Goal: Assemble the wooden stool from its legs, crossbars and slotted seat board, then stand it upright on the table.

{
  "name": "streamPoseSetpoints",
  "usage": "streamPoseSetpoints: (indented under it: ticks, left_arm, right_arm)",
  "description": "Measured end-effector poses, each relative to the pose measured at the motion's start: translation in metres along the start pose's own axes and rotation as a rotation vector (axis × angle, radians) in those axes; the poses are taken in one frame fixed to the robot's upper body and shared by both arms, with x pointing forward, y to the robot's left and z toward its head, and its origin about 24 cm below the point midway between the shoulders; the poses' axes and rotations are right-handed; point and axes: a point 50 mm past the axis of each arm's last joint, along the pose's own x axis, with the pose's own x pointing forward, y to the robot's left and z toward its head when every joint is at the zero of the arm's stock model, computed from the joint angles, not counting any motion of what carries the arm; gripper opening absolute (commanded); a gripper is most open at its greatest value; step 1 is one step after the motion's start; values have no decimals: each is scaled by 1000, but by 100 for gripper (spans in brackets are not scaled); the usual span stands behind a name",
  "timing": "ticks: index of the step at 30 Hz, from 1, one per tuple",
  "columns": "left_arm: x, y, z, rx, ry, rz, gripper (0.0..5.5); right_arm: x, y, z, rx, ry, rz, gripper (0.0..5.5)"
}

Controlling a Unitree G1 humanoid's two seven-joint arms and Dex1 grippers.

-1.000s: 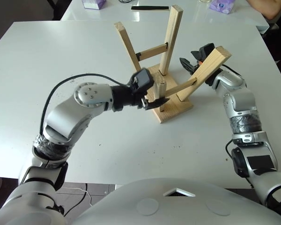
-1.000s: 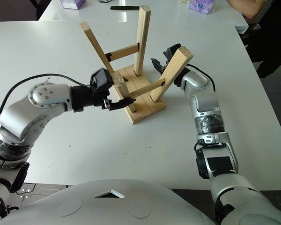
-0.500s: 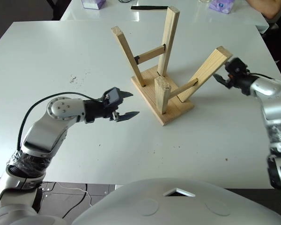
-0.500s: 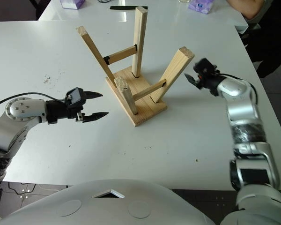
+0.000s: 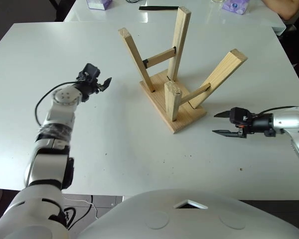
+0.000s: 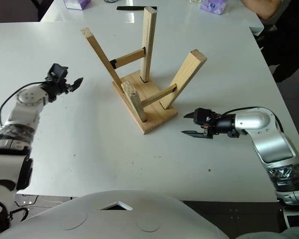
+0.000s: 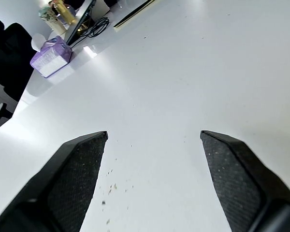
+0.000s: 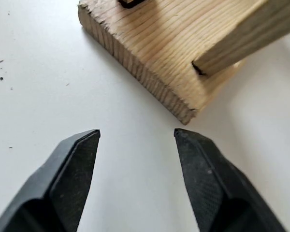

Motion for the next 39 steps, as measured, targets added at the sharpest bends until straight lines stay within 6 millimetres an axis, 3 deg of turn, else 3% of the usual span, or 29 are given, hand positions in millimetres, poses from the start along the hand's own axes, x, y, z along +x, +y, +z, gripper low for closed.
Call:
streamPoseSetpoints:
  ticks: [6, 11, 15, 24, 30, 39]
  left_arm:
    - [40, -45, 13, 32, -17, 45, 359]
    - [44, -65, 9, 46, -11, -6, 359]
    - [40, -61, 8, 84, -25, -43, 359]
    - [1, -58, -19, 167, -150, -253, 359]
    - [-29, -66, -31, 65, -224, -266, 359]
    - [-73, -81, -23, 12, -199, -306, 359]
  right_arm:
    - [34, -7, 0, -64, 17, -48, 283]
    - [43, -17, 1, -129, 13, -89, 283]
    - [47, -31, 2, -129, 20, -137, 283]
    - [59, -63, 7, -177, 61, -265, 283]
    - [60, -63, 8, -216, 54, -278, 283]
    - [51, -53, 6, -244, 61, -275, 283]
